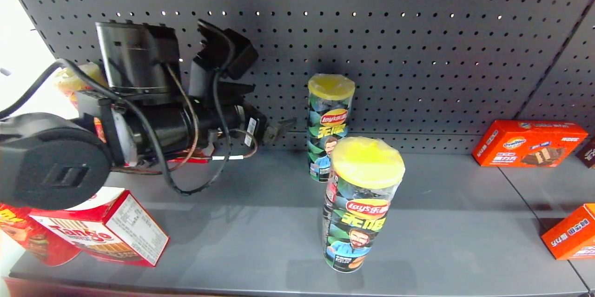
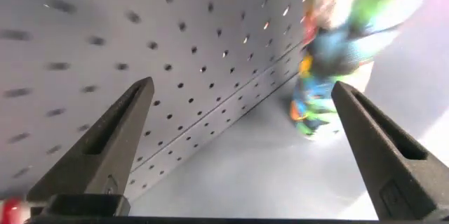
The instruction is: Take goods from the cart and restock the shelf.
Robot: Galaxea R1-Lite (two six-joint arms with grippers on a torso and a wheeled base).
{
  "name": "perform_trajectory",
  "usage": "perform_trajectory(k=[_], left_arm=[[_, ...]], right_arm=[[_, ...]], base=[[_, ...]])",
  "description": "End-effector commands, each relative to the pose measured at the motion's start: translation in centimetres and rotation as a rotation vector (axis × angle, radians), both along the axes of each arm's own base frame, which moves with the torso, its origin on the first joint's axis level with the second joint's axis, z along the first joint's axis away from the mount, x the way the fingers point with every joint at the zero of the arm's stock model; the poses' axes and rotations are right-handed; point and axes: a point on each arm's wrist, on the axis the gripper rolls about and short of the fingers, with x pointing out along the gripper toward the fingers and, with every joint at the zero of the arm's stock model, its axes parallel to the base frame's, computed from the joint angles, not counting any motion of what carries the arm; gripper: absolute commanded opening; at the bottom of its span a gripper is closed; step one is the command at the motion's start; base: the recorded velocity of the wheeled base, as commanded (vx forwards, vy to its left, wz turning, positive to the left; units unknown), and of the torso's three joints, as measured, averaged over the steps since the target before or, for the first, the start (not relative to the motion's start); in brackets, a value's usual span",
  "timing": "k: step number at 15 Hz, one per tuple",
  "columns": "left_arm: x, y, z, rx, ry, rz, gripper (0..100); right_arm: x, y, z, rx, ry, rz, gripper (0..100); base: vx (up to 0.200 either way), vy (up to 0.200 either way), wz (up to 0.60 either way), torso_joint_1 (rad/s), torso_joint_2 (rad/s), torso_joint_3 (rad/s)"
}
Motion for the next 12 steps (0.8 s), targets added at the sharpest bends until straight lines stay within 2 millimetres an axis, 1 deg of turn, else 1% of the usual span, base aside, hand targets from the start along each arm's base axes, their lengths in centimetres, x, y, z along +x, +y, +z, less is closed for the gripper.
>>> perform_trajectory(k=[1,2,3,4,5,6,7,8,9,10,11,12], left_arm=[[-7.4,2.5,4.0,-0.127,-0.088,-0.052,100],[-10.0,3.6,4.4,-0.152,-0.111,-0.068,100],[-11.6,4.7,4.4,-0.159,-0.127,-0.064,100],[-15.0,6.8,4.0,-0.186,-0.147,-0.065,100],[-17.7,8.6,3.7,-0.218,-0.164,-0.063,100],[-19.0,9.4,3.5,-0.226,-0.172,-0.065,100],[-21.9,11.3,3.1,-0.236,-0.186,-0.064,100],[-24.6,13.0,2.3,-0.24,-0.191,-0.061,100],[-26.8,14.6,0.7,-0.236,-0.189,0.027,100],[-28.4,15.3,-0.9,-0.248,-0.214,0.12,100],[-29.7,15.4,-3.5,-0.266,-0.222,0.163,100],[-30.2,15.3,-5.3,-0.273,-0.236,0.148,100]], right_arm=[[0.0,0.0,0.0,-0.001,0.001,0.001,100],[0.0,0.0,0.0,-0.001,0.001,0.001,100],[0.0,0.0,0.0,-0.001,0.001,0.001,100],[0.0,0.0,0.0,-0.001,0.001,0.001,100],[0.0,0.0,0.0,-0.001,0.001,0.001,100],[0.0,0.0,0.0,-0.001,0.001,0.001,100],[0.0,0.0,0.0,-0.001,0.001,0.001,100],[0.0,0.0,0.0,-0.001,0.001,0.001,100],[0.0,0.0,0.0,-0.001,0.001,0.001,100],[0.0,0.0,0.0,-0.001,0.001,0.001,100],[0.0,0.0,0.0,-0.001,0.001,0.001,100],[0.0,0.0,0.0,-0.001,0.001,0.001,100]], base=[[0.0,0.0,0.0,0.0,0.0,0.0],[0.0,0.0,0.0,0.0,0.0,0.0],[0.0,0.0,0.0,0.0,0.0,0.0],[0.0,0.0,0.0,0.0,0.0,0.0],[0.0,0.0,0.0,0.0,0.0,0.0],[0.0,0.0,0.0,0.0,0.0,0.0],[0.0,0.0,0.0,0.0,0.0,0.0],[0.0,0.0,0.0,0.0,0.0,0.0],[0.0,0.0,0.0,0.0,0.0,0.0],[0.0,0.0,0.0,0.0,0.0,0.0],[0.0,0.0,0.0,0.0,0.0,0.0],[0.0,0.0,0.0,0.0,0.0,0.0]])
